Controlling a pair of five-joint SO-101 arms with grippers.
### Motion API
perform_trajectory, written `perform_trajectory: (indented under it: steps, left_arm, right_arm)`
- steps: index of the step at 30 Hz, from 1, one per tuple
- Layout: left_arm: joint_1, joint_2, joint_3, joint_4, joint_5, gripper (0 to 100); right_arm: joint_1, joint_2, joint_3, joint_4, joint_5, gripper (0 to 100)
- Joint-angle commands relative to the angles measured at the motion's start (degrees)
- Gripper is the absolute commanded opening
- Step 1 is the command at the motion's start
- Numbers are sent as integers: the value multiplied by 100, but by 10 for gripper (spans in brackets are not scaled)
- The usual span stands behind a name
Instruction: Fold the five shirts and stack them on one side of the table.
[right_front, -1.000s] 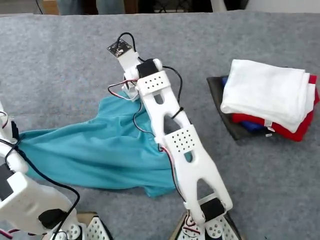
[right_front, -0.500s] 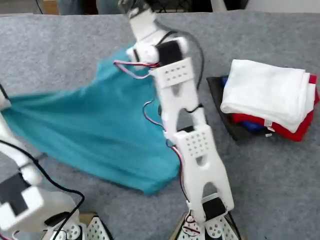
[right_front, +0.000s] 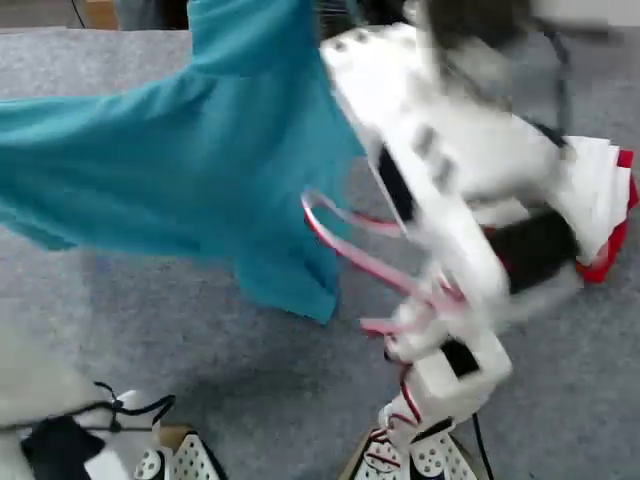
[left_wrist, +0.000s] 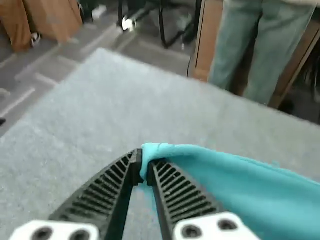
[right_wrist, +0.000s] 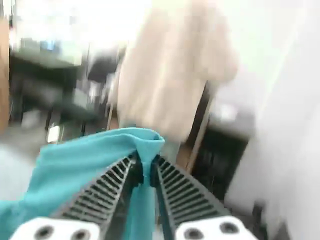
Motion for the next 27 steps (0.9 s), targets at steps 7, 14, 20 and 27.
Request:
perform_trajectory:
  steps: [7,14,20,27]
  left_arm:
    - [-778,-1116,-549,211,237,29]
    - [-1666,-1793,-444,211,202,29]
    - [-1692,-2787,1622,211,18,29]
    - [-1684,-3930,5965,-1301,-404,29]
  right_arm:
    - [70,-1411,-312,-141,-26,15]
    - [44,-1815,-312,-88,-53,15]
    - [26,-1780,110,642,-563,15]
    - [26,-1385,1921,747,-774,15]
